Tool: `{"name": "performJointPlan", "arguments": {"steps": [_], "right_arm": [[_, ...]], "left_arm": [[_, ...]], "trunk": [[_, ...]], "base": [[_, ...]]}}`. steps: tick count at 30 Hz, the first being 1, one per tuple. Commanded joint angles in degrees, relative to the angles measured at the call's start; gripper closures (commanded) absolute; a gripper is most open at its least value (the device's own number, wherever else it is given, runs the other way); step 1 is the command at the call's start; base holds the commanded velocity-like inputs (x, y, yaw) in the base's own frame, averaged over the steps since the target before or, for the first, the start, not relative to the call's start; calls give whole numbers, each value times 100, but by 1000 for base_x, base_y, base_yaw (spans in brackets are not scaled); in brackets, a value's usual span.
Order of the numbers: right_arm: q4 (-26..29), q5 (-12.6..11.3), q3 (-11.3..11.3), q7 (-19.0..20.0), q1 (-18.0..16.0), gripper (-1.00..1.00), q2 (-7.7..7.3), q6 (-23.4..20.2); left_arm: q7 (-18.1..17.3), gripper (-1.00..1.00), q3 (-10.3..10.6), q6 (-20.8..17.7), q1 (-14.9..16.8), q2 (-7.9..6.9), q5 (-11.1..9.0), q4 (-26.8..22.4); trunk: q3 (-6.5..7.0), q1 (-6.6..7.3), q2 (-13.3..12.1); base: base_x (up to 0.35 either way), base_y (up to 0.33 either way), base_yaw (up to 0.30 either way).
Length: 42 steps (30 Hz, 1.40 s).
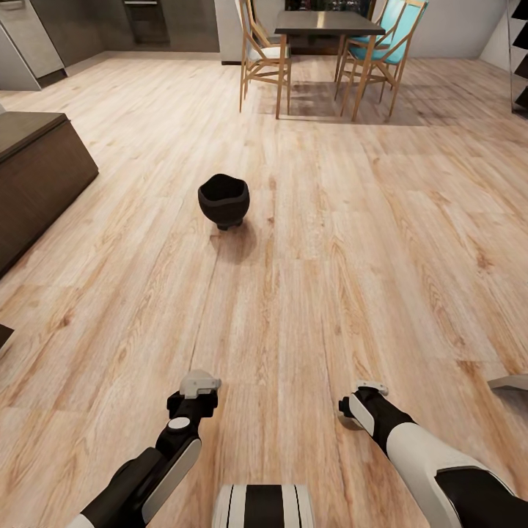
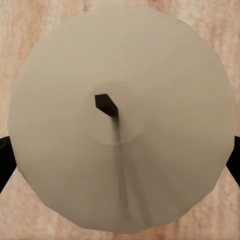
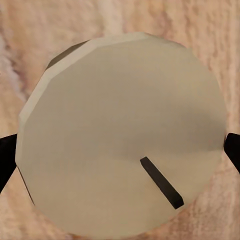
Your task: Place each of the two pumpkins and all three candles from the living room inside a cabinet in the living room (use any cabinet), then make sure every cabinet is closed, and position the cauldron so it is next to a table in the living room.
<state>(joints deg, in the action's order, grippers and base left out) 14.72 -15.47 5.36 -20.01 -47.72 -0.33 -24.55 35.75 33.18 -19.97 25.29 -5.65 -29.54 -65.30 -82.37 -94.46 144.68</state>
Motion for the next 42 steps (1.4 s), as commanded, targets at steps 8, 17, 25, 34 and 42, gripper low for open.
{"name": "performJointPlan", "arguments": {"steps": [8,17,25,34,42], "right_arm": [[-4,-273,-9,51,4,100,1,11],[0,-265,-3,55,6,100,21,11],[13,-258,-5,58,7,100,57,14],[175,-257,125,113,15,100,67,22],[587,-256,161,460,41,100,60,126]], "left_arm": [[52,100,22,-17,10,-7,-35,-8],[55,100,22,-22,9,-4,-35,1],[55,100,22,-24,11,2,-34,25],[55,100,15,-25,11,2,-35,42],[51,100,13,-17,11,-3,-27,52]], "trunk": [[-5,-1,1],[61,7,-3],[239,27,-14],[438,51,-26],[615,71,-37]], "base": [[0,0,0],[0,0,0],[0,0,0],[0,0,0],[0,0,0]]}}
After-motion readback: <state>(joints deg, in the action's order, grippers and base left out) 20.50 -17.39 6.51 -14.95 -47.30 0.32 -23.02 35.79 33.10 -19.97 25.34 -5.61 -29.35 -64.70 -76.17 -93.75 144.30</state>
